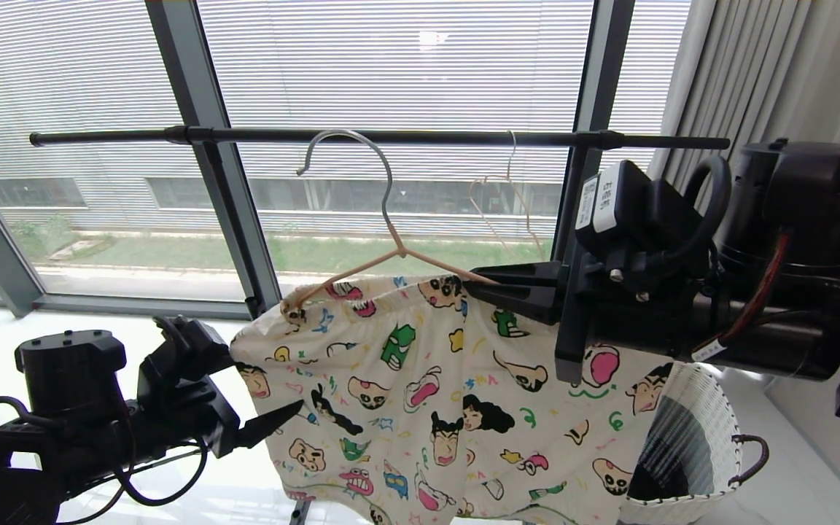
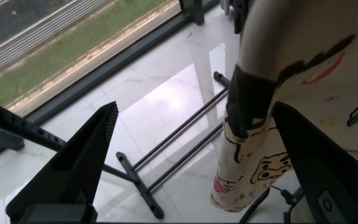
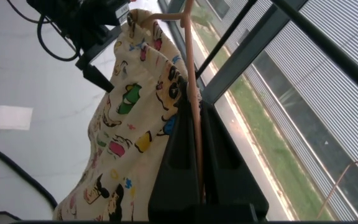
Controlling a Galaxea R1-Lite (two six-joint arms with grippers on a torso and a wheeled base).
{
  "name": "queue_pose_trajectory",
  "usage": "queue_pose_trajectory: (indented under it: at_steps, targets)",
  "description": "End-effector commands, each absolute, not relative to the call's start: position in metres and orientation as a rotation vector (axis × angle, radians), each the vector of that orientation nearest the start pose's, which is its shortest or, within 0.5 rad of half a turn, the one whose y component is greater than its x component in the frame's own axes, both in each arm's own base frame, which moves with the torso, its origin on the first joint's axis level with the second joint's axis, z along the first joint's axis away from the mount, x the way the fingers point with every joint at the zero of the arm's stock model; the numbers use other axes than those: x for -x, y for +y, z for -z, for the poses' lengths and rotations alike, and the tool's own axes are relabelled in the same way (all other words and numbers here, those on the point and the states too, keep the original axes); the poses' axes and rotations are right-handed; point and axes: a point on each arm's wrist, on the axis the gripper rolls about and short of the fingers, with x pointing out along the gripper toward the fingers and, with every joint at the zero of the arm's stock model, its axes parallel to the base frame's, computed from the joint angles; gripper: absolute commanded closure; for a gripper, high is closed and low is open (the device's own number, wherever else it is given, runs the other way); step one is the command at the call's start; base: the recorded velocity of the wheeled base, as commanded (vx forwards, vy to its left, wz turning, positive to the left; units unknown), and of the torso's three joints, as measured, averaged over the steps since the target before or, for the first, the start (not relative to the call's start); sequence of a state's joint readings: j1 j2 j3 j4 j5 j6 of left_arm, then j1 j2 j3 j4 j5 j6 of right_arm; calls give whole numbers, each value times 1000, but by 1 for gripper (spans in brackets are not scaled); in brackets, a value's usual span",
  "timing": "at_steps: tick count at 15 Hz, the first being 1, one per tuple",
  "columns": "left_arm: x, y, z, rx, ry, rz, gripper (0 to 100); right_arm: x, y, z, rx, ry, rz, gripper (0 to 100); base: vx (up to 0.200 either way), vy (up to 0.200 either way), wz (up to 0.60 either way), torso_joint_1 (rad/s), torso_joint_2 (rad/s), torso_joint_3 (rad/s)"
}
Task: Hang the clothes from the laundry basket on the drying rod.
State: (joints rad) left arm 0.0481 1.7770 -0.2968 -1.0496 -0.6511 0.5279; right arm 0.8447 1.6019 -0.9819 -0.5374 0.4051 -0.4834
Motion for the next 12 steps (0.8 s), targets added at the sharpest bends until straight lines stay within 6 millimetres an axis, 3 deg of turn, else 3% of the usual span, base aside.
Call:
queue_pose_trajectory:
  at_steps: [1, 4, 12]
  targets:
    - [-238, -2, -84, -351, 252, 685, 0, -189, 228, -252, 437, -219, -1248, 100, 0, 0, 0, 0, 0, 0]
    - [-229, -2, -80, -347, 270, 678, 0, -188, 228, -253, 437, -221, -1241, 100, 0, 0, 0, 0, 0, 0]
    - [-234, -2, -80, -358, 225, 673, 0, -189, 228, -255, 437, -229, -1235, 100, 0, 0, 0, 0, 0, 0]
